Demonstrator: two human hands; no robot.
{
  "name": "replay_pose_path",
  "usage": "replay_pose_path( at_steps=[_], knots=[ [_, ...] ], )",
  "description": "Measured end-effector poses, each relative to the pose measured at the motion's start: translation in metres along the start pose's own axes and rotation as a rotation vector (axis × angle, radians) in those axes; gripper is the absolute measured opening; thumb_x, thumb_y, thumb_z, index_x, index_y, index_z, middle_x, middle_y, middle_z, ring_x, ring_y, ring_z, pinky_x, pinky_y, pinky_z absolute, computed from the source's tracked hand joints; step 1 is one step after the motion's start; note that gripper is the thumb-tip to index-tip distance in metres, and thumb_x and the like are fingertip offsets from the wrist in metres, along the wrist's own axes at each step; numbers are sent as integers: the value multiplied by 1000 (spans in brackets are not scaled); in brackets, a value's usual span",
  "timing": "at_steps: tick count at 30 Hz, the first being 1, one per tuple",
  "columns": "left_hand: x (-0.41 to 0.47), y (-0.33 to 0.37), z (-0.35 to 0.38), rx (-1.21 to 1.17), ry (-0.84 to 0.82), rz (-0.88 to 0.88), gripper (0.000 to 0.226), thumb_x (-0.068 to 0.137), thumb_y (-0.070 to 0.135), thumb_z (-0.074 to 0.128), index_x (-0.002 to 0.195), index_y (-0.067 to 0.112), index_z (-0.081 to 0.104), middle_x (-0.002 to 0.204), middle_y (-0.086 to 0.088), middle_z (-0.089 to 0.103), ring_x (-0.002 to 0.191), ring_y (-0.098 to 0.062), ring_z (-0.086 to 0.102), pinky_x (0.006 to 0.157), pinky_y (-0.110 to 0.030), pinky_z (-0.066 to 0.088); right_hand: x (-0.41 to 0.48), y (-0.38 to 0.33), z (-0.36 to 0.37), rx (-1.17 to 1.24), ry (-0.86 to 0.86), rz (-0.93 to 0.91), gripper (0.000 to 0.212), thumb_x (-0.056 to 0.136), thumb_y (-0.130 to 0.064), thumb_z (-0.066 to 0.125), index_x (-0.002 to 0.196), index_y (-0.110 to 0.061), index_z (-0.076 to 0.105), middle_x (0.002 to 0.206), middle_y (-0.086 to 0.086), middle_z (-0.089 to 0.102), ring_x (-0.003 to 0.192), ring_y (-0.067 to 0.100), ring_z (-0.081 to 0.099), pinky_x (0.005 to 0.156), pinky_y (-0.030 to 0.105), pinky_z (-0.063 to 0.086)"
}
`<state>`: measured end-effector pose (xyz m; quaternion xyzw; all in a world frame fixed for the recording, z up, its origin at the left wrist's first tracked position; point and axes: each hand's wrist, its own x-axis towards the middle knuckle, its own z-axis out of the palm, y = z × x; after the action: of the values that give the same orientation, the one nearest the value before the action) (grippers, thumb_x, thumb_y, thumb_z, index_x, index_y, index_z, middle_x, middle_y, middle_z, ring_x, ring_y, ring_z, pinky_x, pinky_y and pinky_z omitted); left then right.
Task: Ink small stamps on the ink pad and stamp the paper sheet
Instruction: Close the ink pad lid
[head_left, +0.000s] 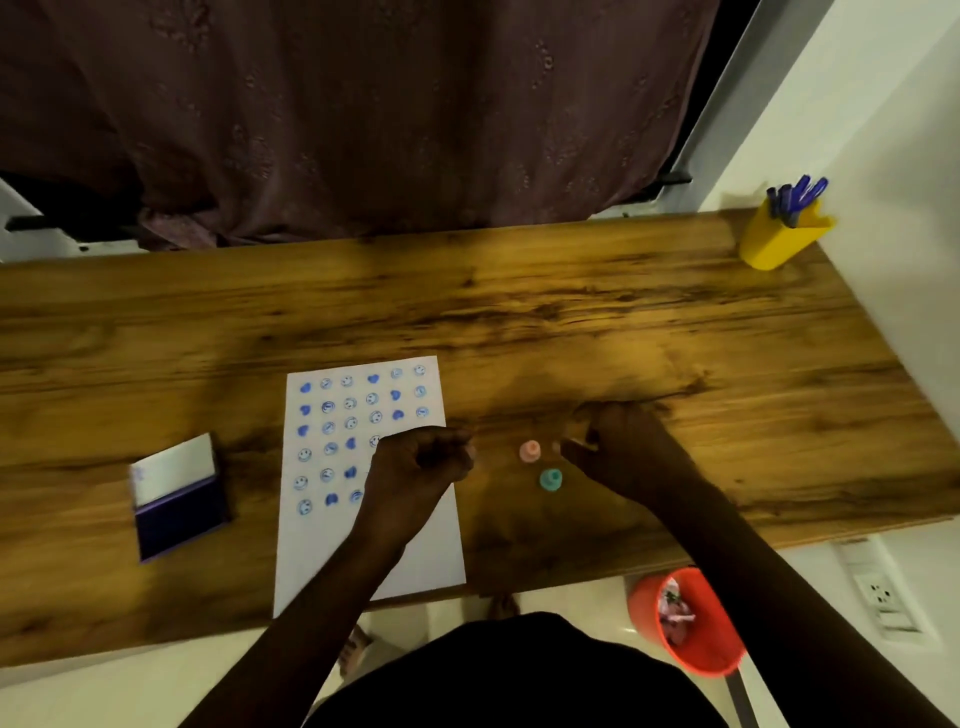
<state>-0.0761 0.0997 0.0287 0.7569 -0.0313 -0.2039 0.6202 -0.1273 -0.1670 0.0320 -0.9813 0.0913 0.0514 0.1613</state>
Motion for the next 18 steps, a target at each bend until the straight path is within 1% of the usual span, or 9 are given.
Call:
replay_pose_path(
  at_steps=[1,3,5,7,10,12,13,15,18],
  knots=[
    [1,0,-4,4,7,9,31,86,18,82,92,49,80,95,12,81,94,-13,78,93,-52,62,1,-6,-6,24,43,0,40,84,-51,71,103,-16,73,86,4,77,82,23,73,71,35,57],
    [2,1,-13,2,23,15,32,87,14,80,90,46,80,93,10,82,90,-14,79,90,-49,64,6,-22,-18,124,93,-10,31,85,-48,70,96,-19,73,78,0,75,73,18,72,64,35,58],
    [2,0,-25,-12,58,9,27,87,14,80,90,41,81,93,8,83,89,-15,80,88,-45,65,10,-44,-26,228,85,-41,24,88,-45,68,90,-21,72,74,-4,72,66,7,68,59,32,56],
    [2,0,-40,-25,95,17,26,87,15,81,91,40,82,95,8,83,91,-13,80,84,-39,66,14,-72,-27,321,63,-78,22,90,-44,67,91,-23,73,73,-7,72,62,0,67,57,26,54],
    [-1,-2,-65,-32,134,21,29,88,10,79,94,39,80,97,8,83,94,-14,79,78,-31,66,21,-115,-18,405,43,-120,18,92,-39,67,94,-24,77,82,-11,76,67,-3,66,60,13,47],
    [-5,-4,-85,-20,163,12,34,90,4,76,96,38,77,94,10,83,92,-13,80,73,-26,65,28,-143,-7,450,9,-118,17,92,-36,69,98,-25,79,91,-12,77,73,-8,65,63,2,40],
    [-6,-5,-95,-8,184,7,35,91,3,76,97,38,75,92,10,83,90,-12,80,72,-25,64,31,-155,-2,474,-7,-108,16,92,-36,69,99,-25,79,93,-13,77,74,-9,64,63,0,40],
    [-12,-9,-119,4,240,-6,32,91,3,76,100,34,75,90,9,83,88,-11,80,73,-25,65,37,-180,9,508,-27,-101,19,92,-39,69,100,-25,80,94,-14,77,76,-8,66,67,0,41],
    [-23,-14,-155,-5,311,6,29,90,5,76,100,33,76,88,13,83,85,-10,80,69,-21,64,45,-213,25,509,-54,-125,23,92,-42,68,100,-24,80,96,-12,78,82,0,69,73,11,48]
  ],
)
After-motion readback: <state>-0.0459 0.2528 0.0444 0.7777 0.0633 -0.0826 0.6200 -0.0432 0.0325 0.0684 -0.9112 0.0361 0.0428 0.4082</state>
